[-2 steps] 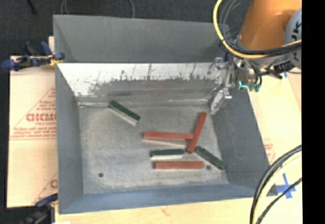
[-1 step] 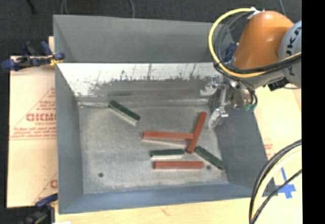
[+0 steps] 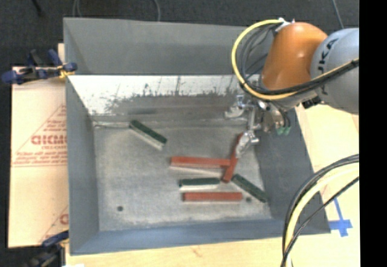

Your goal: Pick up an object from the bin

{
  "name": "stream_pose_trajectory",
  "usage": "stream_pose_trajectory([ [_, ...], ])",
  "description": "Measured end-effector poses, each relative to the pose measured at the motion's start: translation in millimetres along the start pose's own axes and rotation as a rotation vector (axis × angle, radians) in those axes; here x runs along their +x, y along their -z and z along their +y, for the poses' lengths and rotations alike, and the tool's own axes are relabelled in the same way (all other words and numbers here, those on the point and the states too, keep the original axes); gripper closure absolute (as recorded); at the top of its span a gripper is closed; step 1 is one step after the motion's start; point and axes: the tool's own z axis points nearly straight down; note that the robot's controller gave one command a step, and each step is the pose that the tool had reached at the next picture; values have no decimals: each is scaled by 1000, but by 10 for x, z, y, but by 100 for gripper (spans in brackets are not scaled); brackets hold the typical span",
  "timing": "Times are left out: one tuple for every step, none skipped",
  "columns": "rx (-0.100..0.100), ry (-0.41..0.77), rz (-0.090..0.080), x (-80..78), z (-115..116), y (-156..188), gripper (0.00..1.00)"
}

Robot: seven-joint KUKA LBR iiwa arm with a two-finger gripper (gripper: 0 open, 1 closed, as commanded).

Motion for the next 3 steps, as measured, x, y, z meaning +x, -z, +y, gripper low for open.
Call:
stream_pose_trajectory([
  [1,227,-4,349,63,-336,100],
  [1,229,-14,337,84,-364,0],
  [1,230,-13,338,84,-363,0],
])
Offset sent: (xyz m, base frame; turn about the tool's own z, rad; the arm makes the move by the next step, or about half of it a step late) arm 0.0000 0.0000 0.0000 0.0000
